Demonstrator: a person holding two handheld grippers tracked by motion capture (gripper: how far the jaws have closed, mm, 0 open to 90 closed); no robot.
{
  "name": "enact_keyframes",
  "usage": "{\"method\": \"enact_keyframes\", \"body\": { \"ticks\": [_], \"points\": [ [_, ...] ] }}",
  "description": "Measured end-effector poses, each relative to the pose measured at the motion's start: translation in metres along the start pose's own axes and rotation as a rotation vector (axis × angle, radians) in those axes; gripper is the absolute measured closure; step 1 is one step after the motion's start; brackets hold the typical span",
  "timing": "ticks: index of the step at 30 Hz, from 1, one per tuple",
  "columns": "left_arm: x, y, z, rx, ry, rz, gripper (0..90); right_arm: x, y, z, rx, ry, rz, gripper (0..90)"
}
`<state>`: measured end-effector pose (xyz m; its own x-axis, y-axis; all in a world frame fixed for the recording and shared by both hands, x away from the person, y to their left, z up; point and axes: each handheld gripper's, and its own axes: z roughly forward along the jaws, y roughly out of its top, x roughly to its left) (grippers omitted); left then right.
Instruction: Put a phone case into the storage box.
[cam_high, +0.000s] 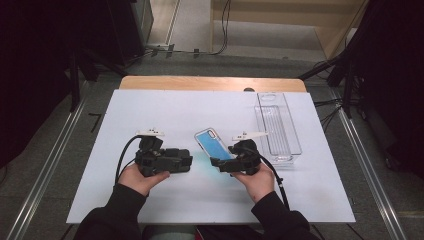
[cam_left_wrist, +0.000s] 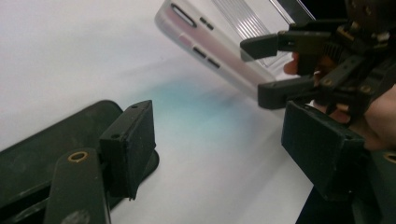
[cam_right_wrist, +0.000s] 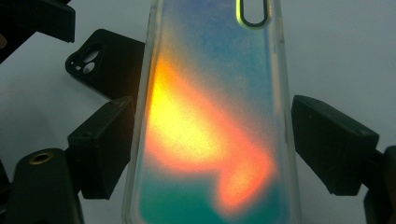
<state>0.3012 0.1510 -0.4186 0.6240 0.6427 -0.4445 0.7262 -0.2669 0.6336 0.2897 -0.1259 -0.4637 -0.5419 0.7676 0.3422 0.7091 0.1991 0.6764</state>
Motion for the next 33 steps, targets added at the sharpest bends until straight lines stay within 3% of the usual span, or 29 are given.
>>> {"method": "enact_keyframes", "body": {
  "ticks": [7,14,19,22,25,33],
  "points": [
    [0.0,0.016,0.008,-0.015,0.018,-0.04,26.4,0.002,0.0,0.01,-0.033,0.014,0.052,15.1],
    [0.001,0.025,0.017,-0.028,0.056,-0.063,26.4,0.008,0.001,0.012,-0.078,0.002,0.07,15.1],
    [0.004,0.028,0.024,-0.032,0.062,-0.097,26.7,0.01,0.0,0.011,-0.103,0.016,0.099,15.1],
    [0.005,0.029,0.027,-0.051,0.055,-0.076,26.8,0.012,0.0,0.013,-0.118,0.024,0.112,15.1],
    [0.007,0.03,0.03,-0.051,0.071,-0.083,26.9,0.015,-0.002,0.016,-0.126,0.011,0.108,15.0],
    [0.016,0.033,0.039,-0.059,0.076,-0.142,30.7,0.021,-0.007,0.027,-0.171,0.044,0.178,15.1]
  ]
}}
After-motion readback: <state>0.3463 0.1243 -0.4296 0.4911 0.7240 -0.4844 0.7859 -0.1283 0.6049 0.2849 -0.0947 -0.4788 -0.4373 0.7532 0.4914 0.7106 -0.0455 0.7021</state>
